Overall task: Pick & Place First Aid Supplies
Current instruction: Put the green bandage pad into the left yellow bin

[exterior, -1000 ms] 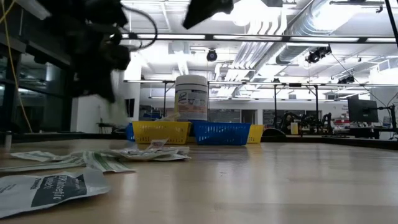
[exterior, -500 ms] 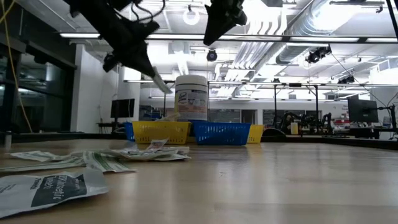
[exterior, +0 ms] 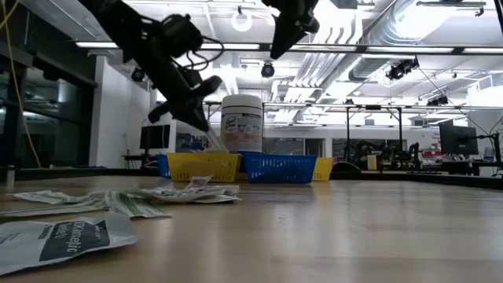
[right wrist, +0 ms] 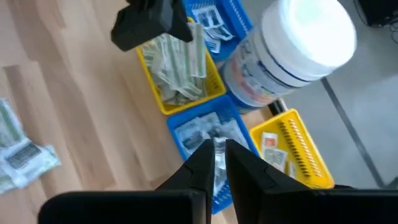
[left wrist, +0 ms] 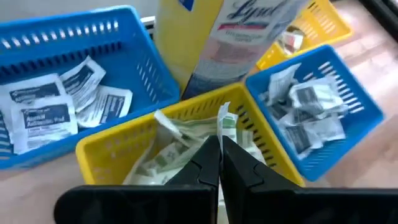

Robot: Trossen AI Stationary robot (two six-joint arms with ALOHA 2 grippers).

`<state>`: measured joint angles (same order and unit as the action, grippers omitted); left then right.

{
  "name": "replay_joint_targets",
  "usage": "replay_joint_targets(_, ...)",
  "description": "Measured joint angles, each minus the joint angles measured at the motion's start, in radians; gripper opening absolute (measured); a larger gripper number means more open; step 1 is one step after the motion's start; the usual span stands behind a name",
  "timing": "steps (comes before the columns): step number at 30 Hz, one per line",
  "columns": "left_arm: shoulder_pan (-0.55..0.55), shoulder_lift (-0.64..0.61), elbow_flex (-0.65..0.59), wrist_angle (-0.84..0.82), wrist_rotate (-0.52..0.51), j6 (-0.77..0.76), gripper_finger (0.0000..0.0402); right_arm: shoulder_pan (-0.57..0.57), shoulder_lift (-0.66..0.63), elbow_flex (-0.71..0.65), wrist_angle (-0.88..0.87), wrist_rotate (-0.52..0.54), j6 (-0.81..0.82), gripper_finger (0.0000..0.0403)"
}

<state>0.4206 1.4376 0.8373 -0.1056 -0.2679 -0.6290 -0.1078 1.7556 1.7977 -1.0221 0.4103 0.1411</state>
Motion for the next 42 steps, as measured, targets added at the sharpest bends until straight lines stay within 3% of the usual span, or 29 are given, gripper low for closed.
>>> replay_joint_targets(14, 0.044, 0.095, -0.001, 0.055, 0.056, -0.003, 0.0006, -0.063, -0.01, 0.0, -0.03, -0.046, -0.038, 0.0032)
replay_joint_targets(22, 0.044, 0.091, -0.001, 0.05, 0.107, 0.02, 0.0076, -0.063, -0.01, 0.0, -0.036, -0.046, -0.055, 0.0032)
replay_joint_targets(28, 0.045, 0.041, -0.001, -0.005, 0.129, 0.028, 0.013, -0.063, -0.01, 0.0, -0.038, -0.047, -0.051, 0.0032)
replay_joint_targets(34, 0.045, -0.072, -0.001, -0.12, 0.103, 0.075, 0.014, -0.062, -0.01, 0.0, -0.052, -0.048, -0.04, 0.0032)
replay_joint_targets(42, 0.022, -0.215, 0.0, -0.374, 0.335, 0.093, 0.014, -0.062, -0.01, 0.0, -0.065, -0.083, -0.026, 0.0032)
